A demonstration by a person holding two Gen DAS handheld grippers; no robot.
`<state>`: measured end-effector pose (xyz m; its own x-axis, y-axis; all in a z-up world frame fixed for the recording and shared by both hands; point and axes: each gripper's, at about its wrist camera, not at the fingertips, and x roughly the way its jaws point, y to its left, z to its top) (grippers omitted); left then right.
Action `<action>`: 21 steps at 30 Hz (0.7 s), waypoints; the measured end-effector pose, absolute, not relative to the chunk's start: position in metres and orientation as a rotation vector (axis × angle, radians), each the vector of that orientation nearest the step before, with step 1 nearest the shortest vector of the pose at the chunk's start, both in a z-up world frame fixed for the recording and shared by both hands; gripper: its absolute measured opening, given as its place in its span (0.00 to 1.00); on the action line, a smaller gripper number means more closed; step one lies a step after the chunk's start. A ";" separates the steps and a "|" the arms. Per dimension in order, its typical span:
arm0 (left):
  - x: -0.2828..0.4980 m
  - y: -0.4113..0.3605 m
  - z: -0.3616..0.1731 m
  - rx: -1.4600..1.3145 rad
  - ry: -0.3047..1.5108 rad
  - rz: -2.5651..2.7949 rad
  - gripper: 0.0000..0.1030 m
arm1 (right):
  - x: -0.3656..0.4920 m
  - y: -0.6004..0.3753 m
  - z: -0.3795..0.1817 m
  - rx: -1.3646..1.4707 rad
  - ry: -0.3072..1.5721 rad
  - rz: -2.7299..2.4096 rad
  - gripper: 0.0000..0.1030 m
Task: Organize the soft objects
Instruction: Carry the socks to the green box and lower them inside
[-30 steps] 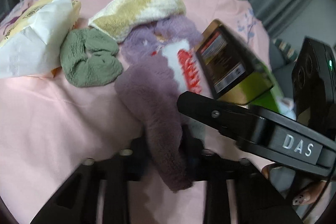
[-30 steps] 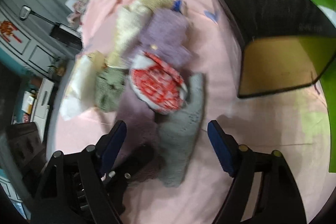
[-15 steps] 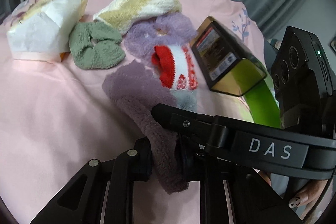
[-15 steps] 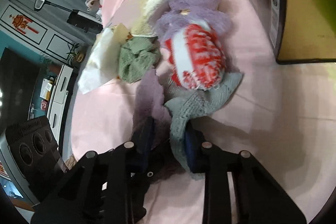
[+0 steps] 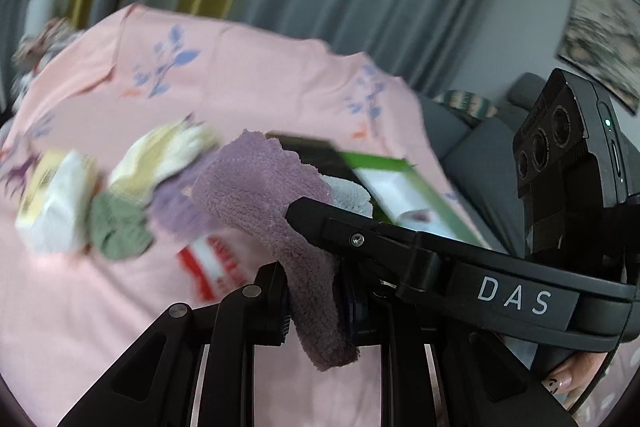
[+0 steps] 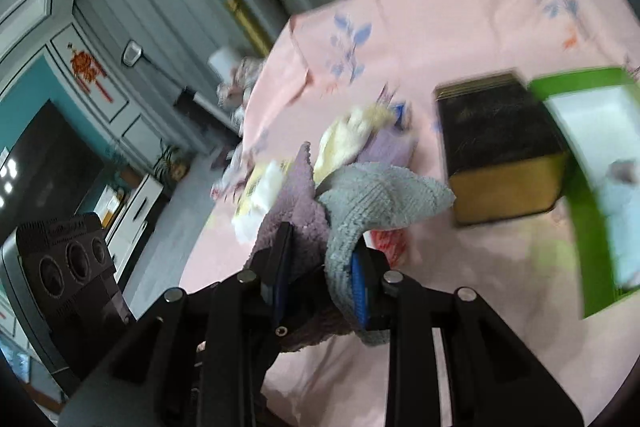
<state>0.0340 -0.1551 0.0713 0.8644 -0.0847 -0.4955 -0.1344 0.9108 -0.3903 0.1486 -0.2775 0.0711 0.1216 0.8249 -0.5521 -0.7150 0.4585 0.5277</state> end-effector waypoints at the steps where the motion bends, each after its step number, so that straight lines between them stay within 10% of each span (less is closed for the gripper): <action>1: 0.040 -0.163 0.077 -0.415 0.524 0.009 0.19 | 0.153 -0.285 0.076 0.152 0.888 1.110 0.25; 21: 0.214 -0.286 0.085 -0.255 0.587 -0.390 0.19 | 0.261 -0.425 0.076 0.319 0.734 0.688 0.25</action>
<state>0.2136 -0.2864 0.0847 0.7633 -0.4257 -0.4859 0.2830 0.8965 -0.3409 0.2606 -0.4254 0.0755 0.5393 0.6741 -0.5047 -0.4610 0.7379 0.4930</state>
